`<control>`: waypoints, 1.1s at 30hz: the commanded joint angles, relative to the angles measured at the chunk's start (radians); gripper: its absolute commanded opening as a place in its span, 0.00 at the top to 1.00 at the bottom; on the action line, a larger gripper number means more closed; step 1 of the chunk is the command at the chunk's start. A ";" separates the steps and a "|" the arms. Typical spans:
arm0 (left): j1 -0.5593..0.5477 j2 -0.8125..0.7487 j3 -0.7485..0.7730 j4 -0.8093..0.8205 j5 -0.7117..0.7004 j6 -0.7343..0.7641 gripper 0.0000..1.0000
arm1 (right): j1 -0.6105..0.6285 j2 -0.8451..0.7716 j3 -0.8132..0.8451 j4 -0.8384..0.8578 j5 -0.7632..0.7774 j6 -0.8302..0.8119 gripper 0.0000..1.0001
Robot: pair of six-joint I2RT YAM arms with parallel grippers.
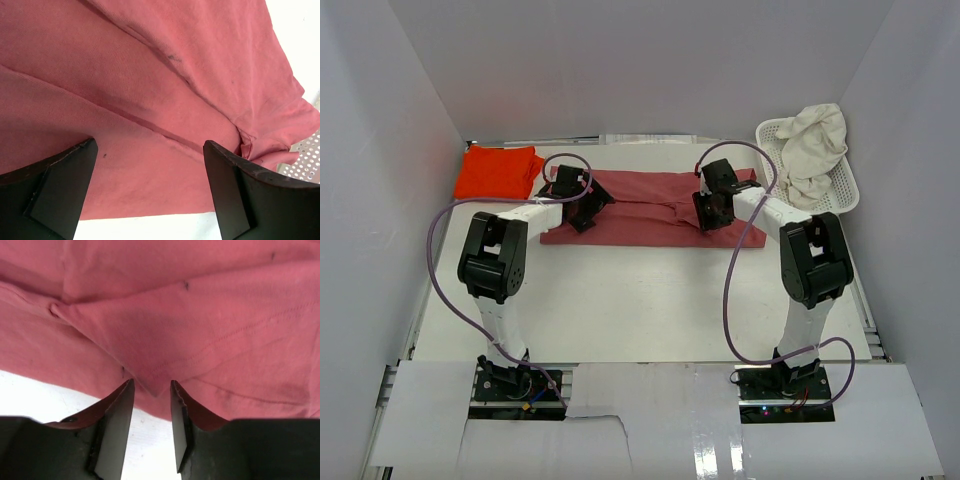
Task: Fold and stack the t-shirts
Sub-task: Fold the other side of the tshirt into a rectangle
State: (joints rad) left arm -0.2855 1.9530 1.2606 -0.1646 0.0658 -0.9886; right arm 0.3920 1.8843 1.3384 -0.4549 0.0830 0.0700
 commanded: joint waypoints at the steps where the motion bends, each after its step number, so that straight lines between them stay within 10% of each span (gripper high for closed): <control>1: -0.006 -0.011 0.029 -0.010 -0.009 0.001 0.02 | 0.005 0.027 0.053 0.021 0.006 -0.015 0.62; 16: -0.006 -0.017 0.026 -0.015 -0.018 0.001 0.02 | 0.008 0.021 0.028 0.033 -0.017 0.001 0.56; 33: -0.006 -0.008 0.036 -0.012 -0.009 0.002 0.02 | 0.008 0.056 0.074 0.012 0.020 0.005 0.92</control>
State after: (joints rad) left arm -0.2855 1.9549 1.2621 -0.1658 0.0628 -0.9886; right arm 0.3954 1.9324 1.3647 -0.4450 0.0834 0.0753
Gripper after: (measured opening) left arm 0.979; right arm 0.081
